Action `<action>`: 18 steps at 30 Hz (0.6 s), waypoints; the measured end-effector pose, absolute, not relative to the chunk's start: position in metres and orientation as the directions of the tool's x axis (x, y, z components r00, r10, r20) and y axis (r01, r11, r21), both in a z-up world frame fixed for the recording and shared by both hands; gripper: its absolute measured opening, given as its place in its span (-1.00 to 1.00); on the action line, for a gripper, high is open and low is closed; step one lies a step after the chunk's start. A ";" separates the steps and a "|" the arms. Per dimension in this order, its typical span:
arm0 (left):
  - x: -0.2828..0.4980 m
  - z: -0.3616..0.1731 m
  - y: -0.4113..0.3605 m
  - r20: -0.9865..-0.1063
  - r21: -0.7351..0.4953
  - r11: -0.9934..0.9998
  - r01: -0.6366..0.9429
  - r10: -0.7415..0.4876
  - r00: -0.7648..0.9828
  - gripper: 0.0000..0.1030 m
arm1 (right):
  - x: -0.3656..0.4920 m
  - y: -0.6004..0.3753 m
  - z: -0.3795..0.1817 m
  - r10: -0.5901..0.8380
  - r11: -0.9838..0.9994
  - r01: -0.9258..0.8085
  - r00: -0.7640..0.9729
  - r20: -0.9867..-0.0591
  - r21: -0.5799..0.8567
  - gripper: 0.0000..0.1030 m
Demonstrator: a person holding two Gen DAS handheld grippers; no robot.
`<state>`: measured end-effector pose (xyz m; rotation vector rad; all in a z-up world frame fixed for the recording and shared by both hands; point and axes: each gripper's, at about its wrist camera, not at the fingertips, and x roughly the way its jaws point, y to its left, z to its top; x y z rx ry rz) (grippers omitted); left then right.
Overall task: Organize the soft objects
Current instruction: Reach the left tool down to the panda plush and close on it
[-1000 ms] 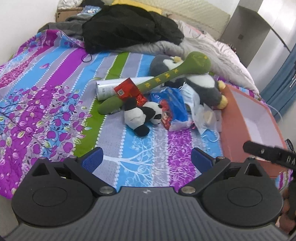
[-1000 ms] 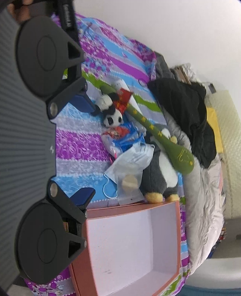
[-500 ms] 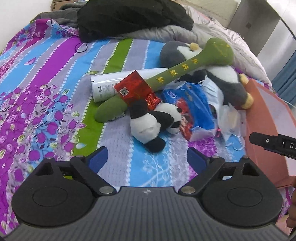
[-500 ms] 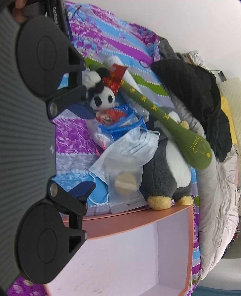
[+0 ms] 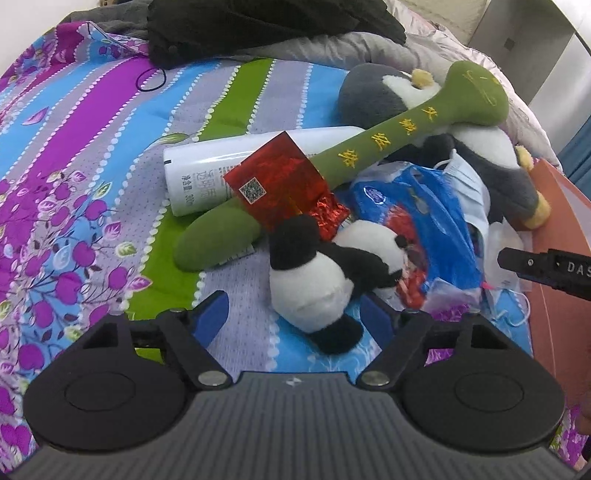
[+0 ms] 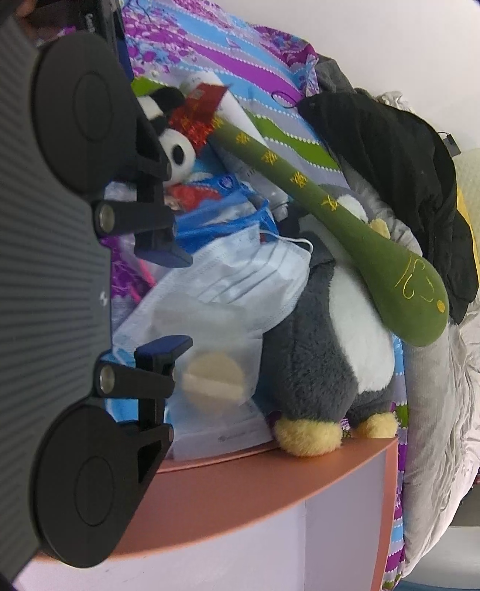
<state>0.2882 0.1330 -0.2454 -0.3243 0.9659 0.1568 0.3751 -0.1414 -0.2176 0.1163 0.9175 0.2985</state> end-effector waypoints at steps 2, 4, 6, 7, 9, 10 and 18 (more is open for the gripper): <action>0.293 -0.250 0.133 -0.828 -0.206 0.942 -0.266 -0.023 0.560 0.53 | 0.381 -0.139 -0.223 0.302 0.953 -0.206 0.566 -0.767 0.222 -0.23; 0.297 -0.254 0.133 -0.830 -0.201 0.943 -0.264 -0.020 0.558 0.51 | 0.386 -0.136 -0.228 0.293 0.955 -0.209 0.561 -0.774 0.210 -0.23; 0.302 -0.258 0.134 -0.834 -0.205 0.942 -0.268 -0.025 0.551 0.46 | 0.391 -0.135 -0.233 0.275 0.960 -0.197 0.554 -0.786 0.197 -0.25; 0.303 -0.260 0.134 -0.833 -0.218 0.939 -0.267 -0.036 0.553 0.42 | 0.394 -0.136 -0.235 0.275 0.961 -0.189 0.551 -0.788 0.204 -0.28; 0.305 -0.261 0.134 -0.829 -0.235 0.937 -0.260 -0.054 0.556 0.36 | 0.396 -0.136 -0.237 0.270 0.962 -0.188 0.553 -0.788 0.198 -0.30; 0.305 -0.261 0.133 -0.827 -0.238 0.936 -0.257 -0.057 0.559 0.34 | 0.397 -0.136 -0.238 0.265 0.963 -0.187 0.552 -0.791 0.192 -0.32; 0.298 -0.256 0.131 -0.814 -0.262 0.928 -0.264 -0.065 0.578 -0.09 | 0.392 -0.141 -0.235 0.263 0.964 -0.189 0.546 -0.796 0.188 -0.67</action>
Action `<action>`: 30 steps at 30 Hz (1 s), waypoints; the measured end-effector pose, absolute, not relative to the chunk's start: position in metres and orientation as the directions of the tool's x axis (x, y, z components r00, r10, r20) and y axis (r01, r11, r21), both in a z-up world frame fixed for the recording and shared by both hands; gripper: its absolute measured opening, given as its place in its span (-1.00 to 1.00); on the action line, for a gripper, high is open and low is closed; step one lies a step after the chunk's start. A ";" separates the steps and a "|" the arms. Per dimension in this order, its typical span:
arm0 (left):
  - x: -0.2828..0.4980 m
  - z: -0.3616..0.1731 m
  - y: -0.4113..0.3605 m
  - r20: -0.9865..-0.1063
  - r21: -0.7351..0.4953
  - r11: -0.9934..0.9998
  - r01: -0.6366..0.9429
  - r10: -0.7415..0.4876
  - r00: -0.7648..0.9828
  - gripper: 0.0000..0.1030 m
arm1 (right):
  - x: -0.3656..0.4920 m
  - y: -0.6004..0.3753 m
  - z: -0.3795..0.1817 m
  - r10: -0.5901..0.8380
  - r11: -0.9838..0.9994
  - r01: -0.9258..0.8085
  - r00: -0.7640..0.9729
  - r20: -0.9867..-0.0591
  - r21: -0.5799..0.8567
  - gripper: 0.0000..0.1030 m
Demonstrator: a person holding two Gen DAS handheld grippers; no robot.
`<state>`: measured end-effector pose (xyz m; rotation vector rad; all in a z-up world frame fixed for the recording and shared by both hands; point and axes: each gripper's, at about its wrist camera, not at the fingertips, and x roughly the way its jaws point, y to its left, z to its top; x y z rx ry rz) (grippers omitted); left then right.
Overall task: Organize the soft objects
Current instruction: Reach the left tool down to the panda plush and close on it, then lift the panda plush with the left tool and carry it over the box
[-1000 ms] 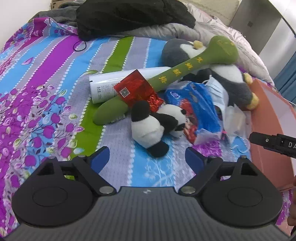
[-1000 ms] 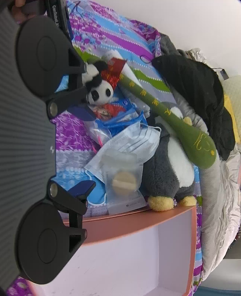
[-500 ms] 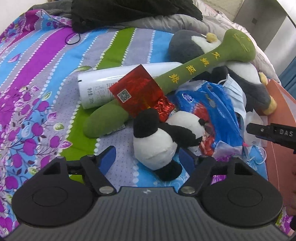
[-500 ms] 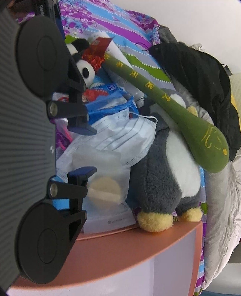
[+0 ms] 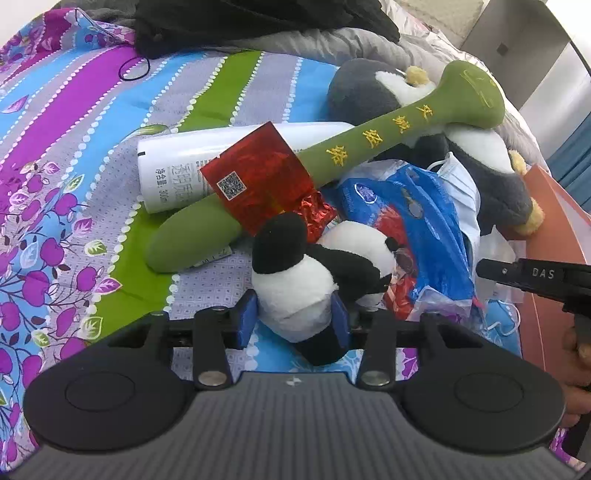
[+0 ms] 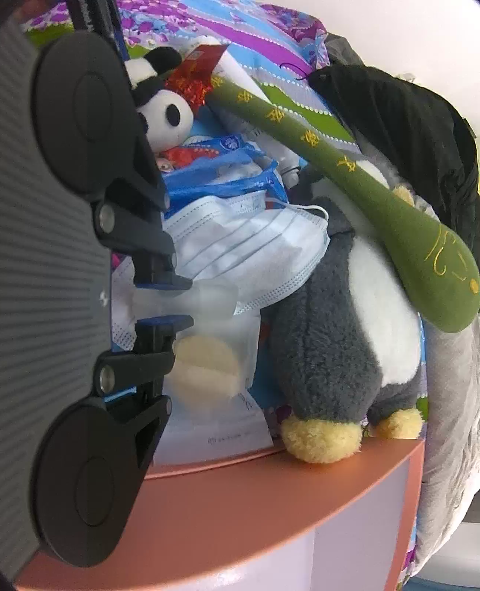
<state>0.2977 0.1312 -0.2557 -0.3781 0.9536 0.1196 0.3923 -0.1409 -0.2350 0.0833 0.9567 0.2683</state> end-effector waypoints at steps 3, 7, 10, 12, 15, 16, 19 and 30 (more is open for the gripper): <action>0.293 -0.251 0.130 -0.810 -0.268 0.923 -0.277 -0.060 0.584 -0.11 | 0.383 -0.142 -0.226 0.271 0.961 -0.196 0.550 -0.790 0.194 -0.67; 0.280 -0.239 0.128 -0.801 -0.272 0.919 -0.285 -0.052 0.596 -0.12 | 0.367 -0.144 -0.212 0.281 0.959 -0.203 0.559 -0.780 0.199 -0.66; 0.266 -0.229 0.126 -0.795 -0.278 0.915 -0.292 -0.048 0.605 -0.12 | 0.352 -0.145 -0.204 0.290 0.956 -0.211 0.561 -0.775 0.205 -0.66; 0.254 -0.223 0.125 -0.791 -0.283 0.911 -0.300 -0.045 0.610 -0.12 | 0.343 -0.146 -0.200 0.301 0.952 -0.217 0.556 -0.775 0.215 -0.66; 0.236 -0.217 0.124 -0.790 -0.292 0.904 -0.312 -0.044 0.611 -0.12 | 0.326 -0.144 -0.196 0.308 0.949 -0.235 0.547 -0.779 0.210 -0.66; 0.229 -0.215 0.123 -0.791 -0.295 0.902 -0.317 -0.044 0.610 -0.12 | 0.318 -0.144 -0.196 0.311 0.947 -0.243 0.542 -0.781 0.208 -0.66; 0.208 -0.212 0.118 -0.795 -0.301 0.896 -0.326 -0.046 0.605 -0.12 | 0.297 -0.141 -0.196 0.316 0.942 -0.270 0.525 -0.790 0.198 -0.66; 0.147 -0.214 0.101 -0.818 -0.323 0.881 -0.347 -0.075 0.570 -0.12 | 0.238 -0.128 -0.218 0.348 0.912 -0.354 0.408 -0.844 0.206 -0.61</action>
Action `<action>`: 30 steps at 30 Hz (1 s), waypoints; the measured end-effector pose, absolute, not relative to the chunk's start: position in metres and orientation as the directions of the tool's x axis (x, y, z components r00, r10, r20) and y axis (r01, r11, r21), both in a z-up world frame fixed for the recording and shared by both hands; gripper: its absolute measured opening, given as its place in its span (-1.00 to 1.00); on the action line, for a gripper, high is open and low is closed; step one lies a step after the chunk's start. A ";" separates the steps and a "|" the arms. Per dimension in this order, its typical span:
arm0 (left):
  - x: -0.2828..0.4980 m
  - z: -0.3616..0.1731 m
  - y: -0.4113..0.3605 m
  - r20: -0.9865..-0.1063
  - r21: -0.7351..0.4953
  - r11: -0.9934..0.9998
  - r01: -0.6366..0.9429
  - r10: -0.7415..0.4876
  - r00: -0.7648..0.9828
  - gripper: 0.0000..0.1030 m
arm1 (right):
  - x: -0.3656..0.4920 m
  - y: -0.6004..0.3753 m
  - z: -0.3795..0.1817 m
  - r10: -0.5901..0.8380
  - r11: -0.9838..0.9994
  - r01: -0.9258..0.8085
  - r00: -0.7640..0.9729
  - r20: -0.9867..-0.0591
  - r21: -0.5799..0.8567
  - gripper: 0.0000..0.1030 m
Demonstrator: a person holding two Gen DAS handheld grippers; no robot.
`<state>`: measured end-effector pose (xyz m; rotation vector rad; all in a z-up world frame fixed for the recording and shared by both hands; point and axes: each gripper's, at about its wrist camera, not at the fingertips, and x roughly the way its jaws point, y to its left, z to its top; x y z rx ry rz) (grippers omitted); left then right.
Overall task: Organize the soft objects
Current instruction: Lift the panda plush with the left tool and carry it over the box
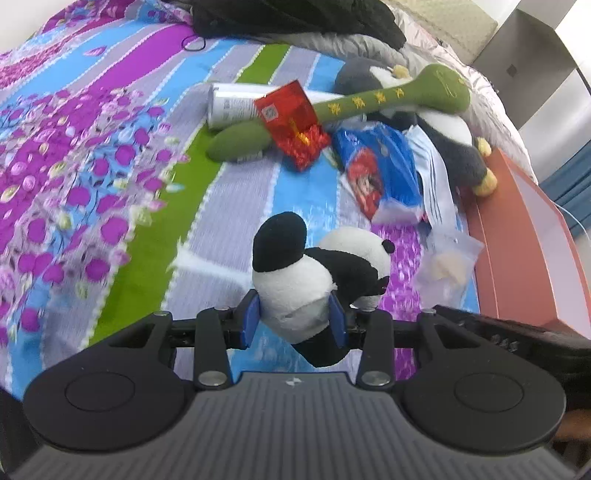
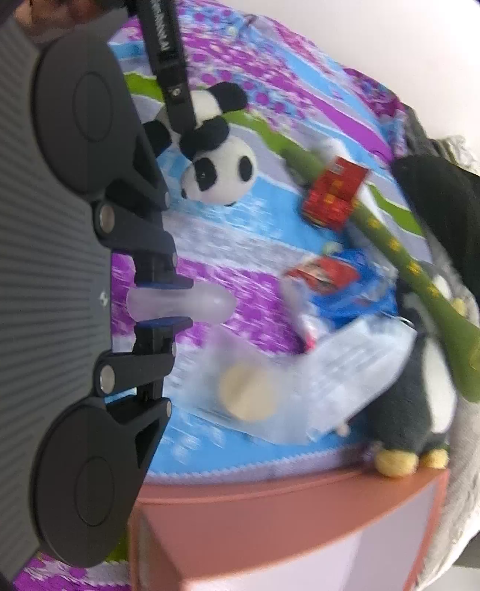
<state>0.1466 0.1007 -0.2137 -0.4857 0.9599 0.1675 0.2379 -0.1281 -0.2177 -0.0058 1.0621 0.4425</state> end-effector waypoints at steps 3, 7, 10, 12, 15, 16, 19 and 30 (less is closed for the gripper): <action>0.136 -0.215 0.101 -0.820 -0.322 0.879 -0.353 -0.073 0.568 -0.12 | 0.229 -0.126 -0.227 0.353 0.906 -0.367 0.383 -0.854 0.210 -0.61; 0.130 -0.220 0.103 -0.825 -0.322 0.875 -0.363 -0.072 0.560 -0.12 | 0.225 -0.122 -0.233 0.338 0.907 -0.374 0.371 -0.865 0.194 -0.60; 0.130 -0.224 0.103 -0.832 -0.315 0.877 -0.363 -0.072 0.549 -0.12 | 0.223 -0.119 -0.241 0.335 0.904 -0.385 0.363 -0.869 0.187 -0.58; 0.132 -0.228 0.103 -0.837 -0.312 0.879 -0.362 -0.074 0.542 -0.12 | 0.225 -0.118 -0.245 0.332 0.903 -0.389 0.360 -0.872 0.183 -0.55; 0.135 -0.232 0.103 -0.843 -0.307 0.882 -0.359 -0.076 0.533 -0.12 | 0.228 -0.119 -0.251 0.349 0.897 -0.393 0.353 -0.868 0.200 -0.55; 0.135 -0.233 0.103 -0.845 -0.304 0.882 -0.359 -0.076 0.530 -0.12 | 0.228 -0.119 -0.251 0.353 0.896 -0.395 0.355 -0.866 0.203 -0.55; 0.137 -0.234 0.102 -0.847 -0.300 0.884 -0.358 -0.074 0.527 -0.12 | 0.225 -0.121 -0.247 0.353 0.896 -0.399 0.371 -0.859 0.196 -0.62; 0.137 -0.199 0.092 -0.811 -0.302 0.898 -0.319 -0.067 0.581 -0.12 | 0.214 -0.138 -0.196 0.384 0.902 -0.374 0.463 -0.798 0.217 -0.63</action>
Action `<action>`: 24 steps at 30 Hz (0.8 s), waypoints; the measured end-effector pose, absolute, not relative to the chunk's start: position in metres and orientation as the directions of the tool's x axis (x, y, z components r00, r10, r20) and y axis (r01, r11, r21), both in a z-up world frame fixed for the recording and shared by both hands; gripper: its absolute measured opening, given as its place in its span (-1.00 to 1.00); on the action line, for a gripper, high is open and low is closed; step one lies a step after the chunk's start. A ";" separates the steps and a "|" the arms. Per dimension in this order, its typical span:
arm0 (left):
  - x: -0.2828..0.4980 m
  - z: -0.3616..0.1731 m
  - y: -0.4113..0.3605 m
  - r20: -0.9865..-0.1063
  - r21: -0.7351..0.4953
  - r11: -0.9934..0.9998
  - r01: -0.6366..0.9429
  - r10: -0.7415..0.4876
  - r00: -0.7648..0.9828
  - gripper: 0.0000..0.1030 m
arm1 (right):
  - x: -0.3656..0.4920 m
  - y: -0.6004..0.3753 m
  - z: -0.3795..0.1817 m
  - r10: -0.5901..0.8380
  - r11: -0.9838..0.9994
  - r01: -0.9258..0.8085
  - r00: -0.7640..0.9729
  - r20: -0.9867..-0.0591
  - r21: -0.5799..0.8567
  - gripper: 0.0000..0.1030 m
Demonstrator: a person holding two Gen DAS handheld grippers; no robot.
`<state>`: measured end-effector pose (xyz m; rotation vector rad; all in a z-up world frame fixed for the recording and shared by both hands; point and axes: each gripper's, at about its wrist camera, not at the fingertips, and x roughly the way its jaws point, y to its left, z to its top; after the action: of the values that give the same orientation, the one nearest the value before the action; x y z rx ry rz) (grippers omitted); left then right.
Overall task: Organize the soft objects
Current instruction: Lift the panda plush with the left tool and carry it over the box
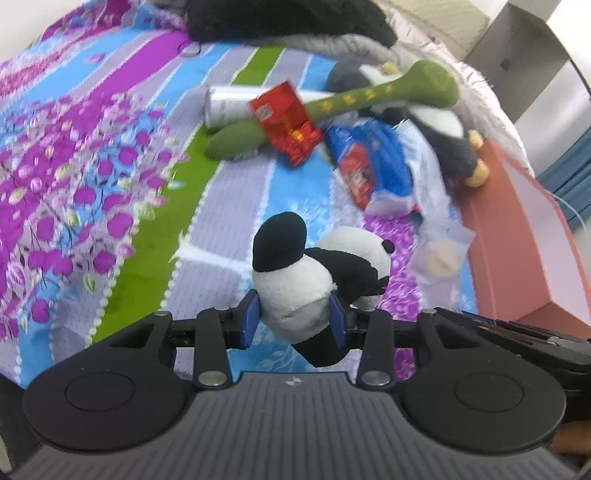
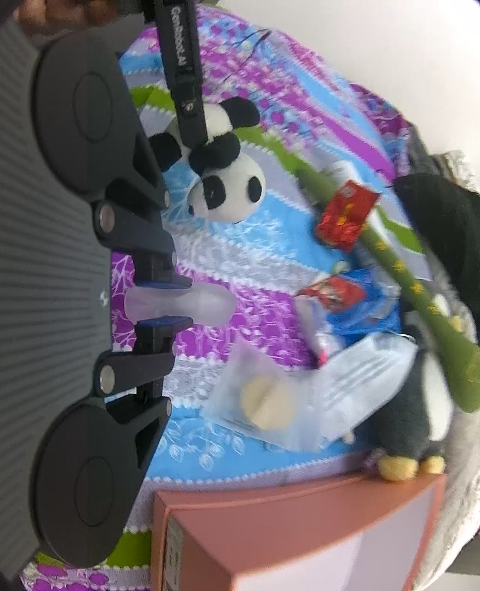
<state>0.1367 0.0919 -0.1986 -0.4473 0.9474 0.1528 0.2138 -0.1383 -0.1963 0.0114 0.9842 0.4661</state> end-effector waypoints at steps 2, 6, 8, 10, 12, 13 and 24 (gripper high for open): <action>0.137 -0.187 0.089 -0.799 -0.308 0.900 -0.308 -0.069 0.597 -0.12 | 0.211 -0.143 -0.182 0.392 0.902 -0.371 0.490 -0.778 0.221 -0.63; 0.141 -0.163 0.084 -0.776 -0.319 0.903 -0.287 -0.075 0.627 -0.12 | 0.206 -0.153 -0.154 0.404 0.903 -0.362 0.540 -0.738 0.229 -0.63; 0.145 -0.150 0.080 -0.759 -0.323 0.907 -0.271 -0.078 0.646 -0.12 | 0.206 -0.157 -0.140 0.412 0.902 -0.364 0.562 -0.717 0.233 -0.63; 0.149 -0.138 0.075 -0.744 -0.326 0.911 -0.253 -0.083 0.663 -0.12 | 0.206 -0.162 -0.127 0.416 0.902 -0.364 0.586 -0.695 0.233 -0.63; 0.155 -0.126 0.069 -0.728 -0.330 0.915 -0.230 -0.092 0.679 -0.12 | 0.207 -0.167 -0.114 0.419 0.902 -0.363 0.609 -0.674 0.233 -0.63; 0.157 -0.120 0.065 -0.719 -0.333 0.917 -0.218 -0.098 0.688 -0.12 | 0.209 -0.169 -0.108 0.419 0.903 -0.361 0.618 -0.665 0.233 -0.63; 0.198 -0.056 0.021 -0.618 -0.354 0.932 -0.075 -0.173 0.767 -0.12 | 0.220 -0.207 -0.048 0.392 0.919 -0.332 0.734 -0.555 0.211 -0.63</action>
<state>0.1976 0.0208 -0.0561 -0.3746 0.6994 -0.0545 0.2202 -0.2074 -0.0482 0.0998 0.6321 0.3988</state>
